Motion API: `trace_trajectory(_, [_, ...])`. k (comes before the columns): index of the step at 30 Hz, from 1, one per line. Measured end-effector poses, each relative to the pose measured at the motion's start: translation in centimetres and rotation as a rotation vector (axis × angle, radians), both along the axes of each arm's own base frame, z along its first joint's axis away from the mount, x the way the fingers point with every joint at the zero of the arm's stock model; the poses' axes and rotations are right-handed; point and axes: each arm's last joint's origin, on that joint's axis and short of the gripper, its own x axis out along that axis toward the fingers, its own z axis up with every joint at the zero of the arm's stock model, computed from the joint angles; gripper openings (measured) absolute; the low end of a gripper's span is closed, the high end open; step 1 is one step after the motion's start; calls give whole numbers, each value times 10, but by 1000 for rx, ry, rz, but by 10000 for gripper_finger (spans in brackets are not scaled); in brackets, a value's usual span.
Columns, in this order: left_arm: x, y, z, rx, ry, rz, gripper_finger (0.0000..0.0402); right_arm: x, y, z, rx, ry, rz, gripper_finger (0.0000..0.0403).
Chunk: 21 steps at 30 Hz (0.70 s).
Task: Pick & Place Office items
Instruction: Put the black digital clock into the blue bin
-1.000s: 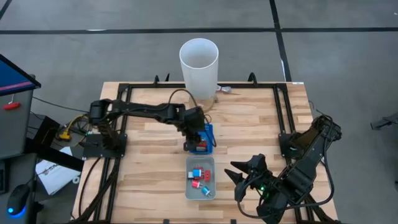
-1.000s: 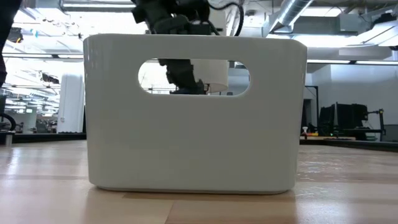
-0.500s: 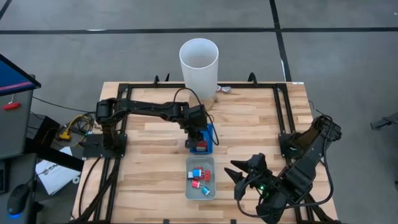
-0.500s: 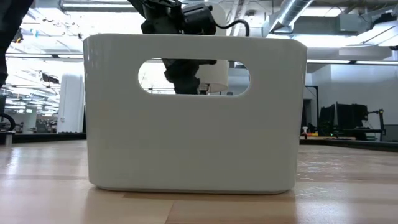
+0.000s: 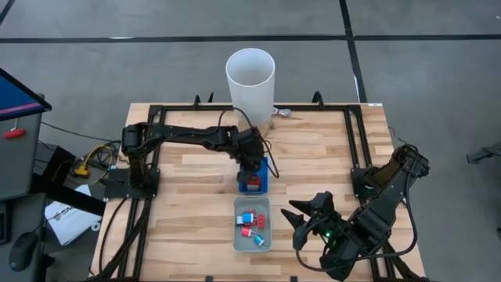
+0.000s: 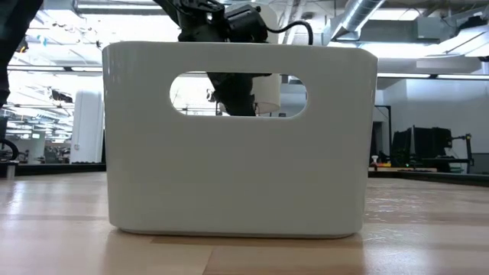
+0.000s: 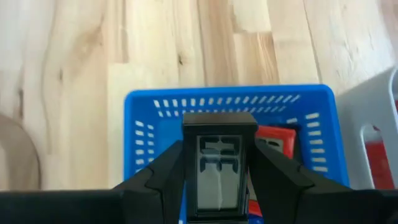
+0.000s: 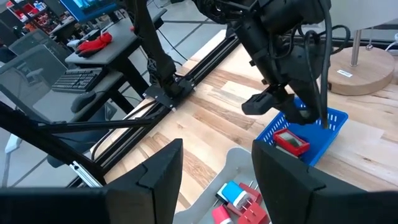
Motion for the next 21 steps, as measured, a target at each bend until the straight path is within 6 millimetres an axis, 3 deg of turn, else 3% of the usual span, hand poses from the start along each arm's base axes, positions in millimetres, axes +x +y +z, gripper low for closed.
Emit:
trace_trajectory(8, [5, 11, -12, 0, 2, 25, 146, 0, 0, 0, 0, 0, -1, 185])
trace_trajectory(17, [21, 10, -27, -6, 31, 17, 146, 1, 0, 0, 4, -3, -2, 185])
trace_trajectory(21, [19, 9, -32, -13, 71, 15, 146, 1, 0, 0, 5, -4, -2, 185])
